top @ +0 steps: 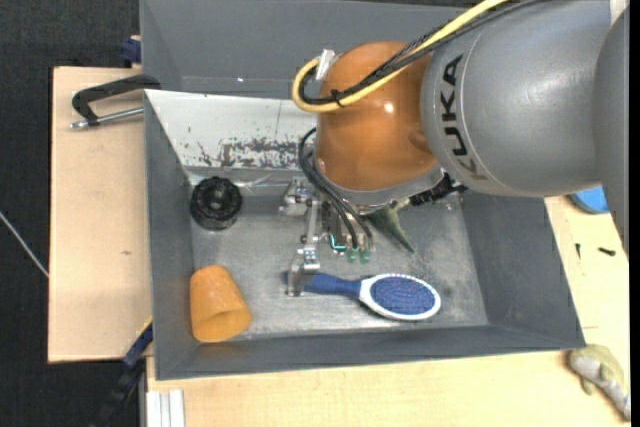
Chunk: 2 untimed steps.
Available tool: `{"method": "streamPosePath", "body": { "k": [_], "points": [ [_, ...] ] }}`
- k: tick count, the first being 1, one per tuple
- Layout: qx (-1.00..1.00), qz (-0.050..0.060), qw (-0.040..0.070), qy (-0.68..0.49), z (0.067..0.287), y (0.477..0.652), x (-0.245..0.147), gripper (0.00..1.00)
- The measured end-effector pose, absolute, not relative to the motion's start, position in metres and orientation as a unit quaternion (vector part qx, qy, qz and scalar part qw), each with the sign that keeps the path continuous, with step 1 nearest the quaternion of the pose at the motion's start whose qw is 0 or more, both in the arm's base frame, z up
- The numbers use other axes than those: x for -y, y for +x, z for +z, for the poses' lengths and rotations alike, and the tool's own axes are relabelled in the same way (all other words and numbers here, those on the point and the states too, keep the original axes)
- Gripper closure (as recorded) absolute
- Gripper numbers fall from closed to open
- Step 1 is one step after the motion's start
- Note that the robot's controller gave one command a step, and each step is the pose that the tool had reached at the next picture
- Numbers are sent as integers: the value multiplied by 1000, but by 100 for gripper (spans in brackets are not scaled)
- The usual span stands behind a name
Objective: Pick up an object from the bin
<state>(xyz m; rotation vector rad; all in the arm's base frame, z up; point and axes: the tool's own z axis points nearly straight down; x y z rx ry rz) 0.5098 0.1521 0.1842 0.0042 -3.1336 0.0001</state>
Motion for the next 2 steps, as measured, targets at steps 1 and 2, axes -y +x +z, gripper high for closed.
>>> {"method": "streamPosePath", "body": {
  "k": [1, 2],
  "points": [
    [992, 1, 1, 125, 138, 508, -92, 0],
    [993, -1, -1, 115, 72, 494, -73, 0]
  ]
}}
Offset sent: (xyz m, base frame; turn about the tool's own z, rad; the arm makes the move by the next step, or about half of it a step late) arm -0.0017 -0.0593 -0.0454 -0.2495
